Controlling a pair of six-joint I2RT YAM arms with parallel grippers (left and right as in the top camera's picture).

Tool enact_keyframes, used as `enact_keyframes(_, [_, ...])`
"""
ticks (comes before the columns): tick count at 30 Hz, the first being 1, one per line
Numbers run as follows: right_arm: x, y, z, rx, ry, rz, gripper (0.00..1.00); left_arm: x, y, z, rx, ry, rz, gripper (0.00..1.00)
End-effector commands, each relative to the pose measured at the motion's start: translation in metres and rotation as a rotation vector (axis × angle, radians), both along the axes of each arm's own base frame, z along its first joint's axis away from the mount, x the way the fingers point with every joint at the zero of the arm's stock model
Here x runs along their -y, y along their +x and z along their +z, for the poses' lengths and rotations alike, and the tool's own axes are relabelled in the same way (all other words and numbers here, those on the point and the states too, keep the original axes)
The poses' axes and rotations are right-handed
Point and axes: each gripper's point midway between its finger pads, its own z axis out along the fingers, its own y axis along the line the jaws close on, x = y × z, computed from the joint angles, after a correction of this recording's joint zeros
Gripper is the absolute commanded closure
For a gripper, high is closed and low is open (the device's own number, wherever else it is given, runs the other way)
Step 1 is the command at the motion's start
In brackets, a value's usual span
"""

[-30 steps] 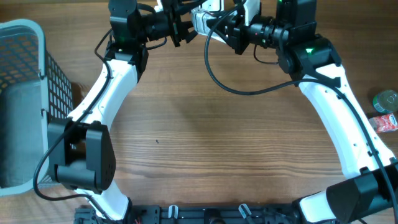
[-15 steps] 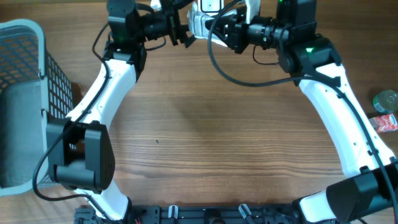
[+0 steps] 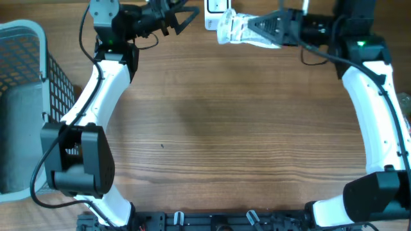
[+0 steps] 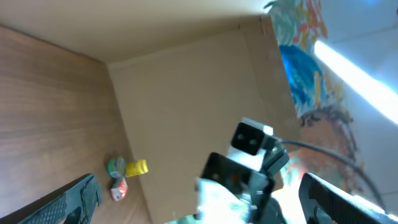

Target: Scan the item barcode

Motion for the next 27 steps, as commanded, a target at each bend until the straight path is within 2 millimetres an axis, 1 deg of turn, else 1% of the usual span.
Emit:
enact_keyframes(1, [0.001, -0.042, 0.021, -0.185, 0.126, 0.241, 0.95, 0.002, -0.008, 0.012, 0.166, 0.046, -0.008, 0.0])
enact_keyframes(7, [0.0, -0.047, 0.022, -0.26, 0.129, 0.243, 0.95, 0.002, -0.008, 0.011, 0.187, 0.055, -0.006, 0.0])
enact_keyframes(9, [-0.005, -0.052, 0.025, -0.303, 0.128, 0.255, 0.95, 0.0, -0.007, 0.011, 0.195, 0.058, -0.002, 0.0])
enact_keyframes(12, [-0.013, -0.064, 0.03, -0.309, 0.124, 0.28, 0.95, -0.001, -0.007, 0.011, 0.195, 0.059, 0.002, 0.0])
enact_keyframes(17, [-0.021, -0.089, 0.049, -0.271, 0.116, 0.315, 0.95, -0.004, -0.005, 0.011, 0.195, 0.061, 0.008, 0.0])
enact_keyframes(22, [-0.02, -0.11, 0.068, -0.24, 0.113, 0.321, 0.95, -0.004, -0.004, 0.005, 0.183, 0.076, 0.01, 0.0])
enact_keyframes(24, [-0.018, -0.121, 0.077, -0.234, 0.111, 0.322, 0.96, -0.004, -0.003, 0.0, 0.181, 0.089, 0.012, 0.0])
enact_keyframes(27, [-0.017, -0.137, 0.089, -0.187, 0.109, 0.325, 0.95, -0.004, -0.002, -0.001, 0.179, 0.092, 0.012, 0.0])
